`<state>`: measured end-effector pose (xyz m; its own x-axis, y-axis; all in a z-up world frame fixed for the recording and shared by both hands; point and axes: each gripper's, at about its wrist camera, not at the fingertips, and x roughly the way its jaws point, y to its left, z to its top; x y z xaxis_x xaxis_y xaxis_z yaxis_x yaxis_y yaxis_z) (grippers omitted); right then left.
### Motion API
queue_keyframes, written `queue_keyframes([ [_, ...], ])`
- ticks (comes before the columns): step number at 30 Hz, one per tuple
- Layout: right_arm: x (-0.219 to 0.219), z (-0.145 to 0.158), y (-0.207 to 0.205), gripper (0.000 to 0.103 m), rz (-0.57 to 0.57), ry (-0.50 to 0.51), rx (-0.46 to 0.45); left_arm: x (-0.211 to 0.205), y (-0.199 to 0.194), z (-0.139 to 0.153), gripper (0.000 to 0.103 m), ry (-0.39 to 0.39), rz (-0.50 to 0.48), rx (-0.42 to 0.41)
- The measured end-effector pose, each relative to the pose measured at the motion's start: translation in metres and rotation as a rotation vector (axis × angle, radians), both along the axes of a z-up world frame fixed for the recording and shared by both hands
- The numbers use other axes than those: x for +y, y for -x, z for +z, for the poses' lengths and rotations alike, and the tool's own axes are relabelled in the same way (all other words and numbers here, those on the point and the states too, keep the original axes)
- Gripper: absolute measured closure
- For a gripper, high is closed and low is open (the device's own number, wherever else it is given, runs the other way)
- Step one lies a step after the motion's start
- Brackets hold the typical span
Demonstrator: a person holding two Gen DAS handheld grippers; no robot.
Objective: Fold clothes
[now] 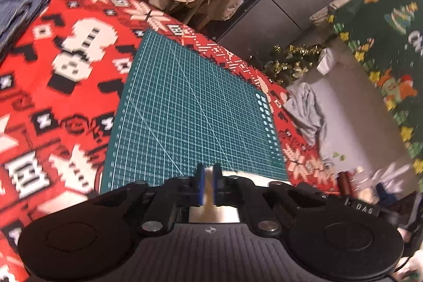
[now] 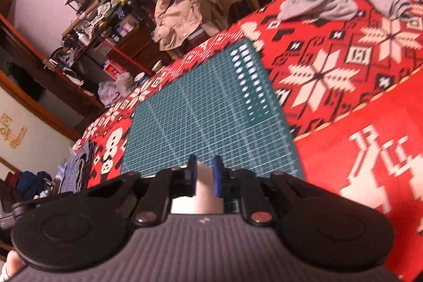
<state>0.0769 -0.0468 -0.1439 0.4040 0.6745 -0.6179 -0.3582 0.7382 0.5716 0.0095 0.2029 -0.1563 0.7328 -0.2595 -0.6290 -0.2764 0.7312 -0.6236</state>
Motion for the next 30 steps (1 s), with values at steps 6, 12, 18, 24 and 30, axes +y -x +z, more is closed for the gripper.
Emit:
queue_keyframes([
  [6, -0.021, 0.012, 0.022, 0.085, 0.021, 0.002, -0.003, 0.006, 0.028, -0.004, 0.073, 0.100, 0.004, -0.003],
  [12, -0.025, 0.023, 0.056, 0.075, 0.093, 0.056, -0.029, 0.003, 0.064, -0.017, 0.075, 0.233, -0.004, -0.010],
  [18, -0.017, 0.033, 0.086, 0.074, 0.157, 0.087, -0.042, -0.002, 0.082, -0.036, 0.076, 0.381, -0.018, -0.035],
  [24, -0.010, 0.039, 0.105, 0.074, 0.184, 0.107, -0.048, -0.004, 0.083, -0.045, 0.088, 0.425, -0.013, -0.055],
  [30, -0.009, 0.044, 0.114, 0.074, 0.198, 0.115, -0.060, -0.010, 0.097, -0.027, 0.099, 0.376, 0.001, -0.082],
])
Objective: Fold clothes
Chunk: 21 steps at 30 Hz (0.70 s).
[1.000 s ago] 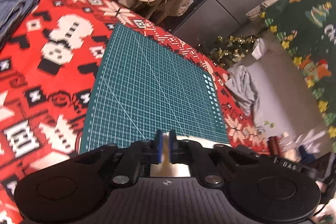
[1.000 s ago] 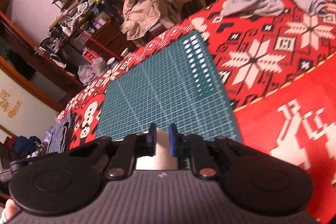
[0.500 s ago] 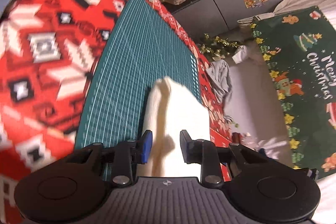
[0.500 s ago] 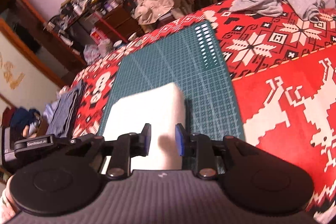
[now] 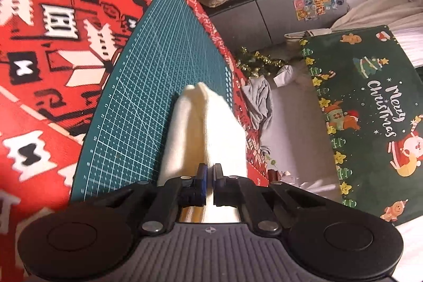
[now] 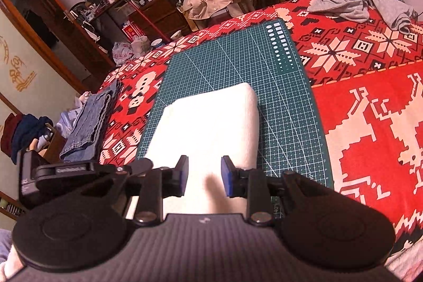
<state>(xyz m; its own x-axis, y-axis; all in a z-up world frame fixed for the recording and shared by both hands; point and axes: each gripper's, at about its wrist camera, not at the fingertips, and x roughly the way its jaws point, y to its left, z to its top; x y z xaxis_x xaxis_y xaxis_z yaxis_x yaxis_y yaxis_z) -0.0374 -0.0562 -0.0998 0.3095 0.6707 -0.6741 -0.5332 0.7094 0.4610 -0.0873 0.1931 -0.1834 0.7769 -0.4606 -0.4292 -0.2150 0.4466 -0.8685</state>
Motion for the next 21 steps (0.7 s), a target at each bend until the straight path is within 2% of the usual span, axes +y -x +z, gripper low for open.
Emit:
queue_keyframes([
  [3, 0.004, 0.000, 0.003, 0.074, 0.020, 0.004, 0.002, -0.003, 0.005, 0.006, 0.099, -0.066, -0.004, 0.001],
  [6, 0.009, 0.000, 0.007, 0.074, 0.049, 0.010, 0.002, -0.001, 0.001, -0.005, 0.098, -0.026, -0.010, 0.033],
  [8, 0.013, -0.001, 0.011, 0.074, 0.075, 0.015, 0.000, -0.001, 0.001, -0.008, 0.094, -0.016, -0.004, 0.052],
  [10, 0.017, 0.000, 0.017, 0.074, 0.107, 0.021, -0.013, 0.000, 0.005, -0.009, 0.093, 0.005, -0.008, 0.049],
  [13, 0.021, 0.002, 0.027, 0.074, 0.152, 0.035, -0.027, 0.000, 0.014, -0.011, 0.086, 0.039, -0.027, 0.043],
  [21, 0.016, -0.010, 0.031, 0.073, 0.165, 0.031, 0.025, -0.003, 0.027, -0.019, 0.086, 0.114, -0.074, 0.040],
])
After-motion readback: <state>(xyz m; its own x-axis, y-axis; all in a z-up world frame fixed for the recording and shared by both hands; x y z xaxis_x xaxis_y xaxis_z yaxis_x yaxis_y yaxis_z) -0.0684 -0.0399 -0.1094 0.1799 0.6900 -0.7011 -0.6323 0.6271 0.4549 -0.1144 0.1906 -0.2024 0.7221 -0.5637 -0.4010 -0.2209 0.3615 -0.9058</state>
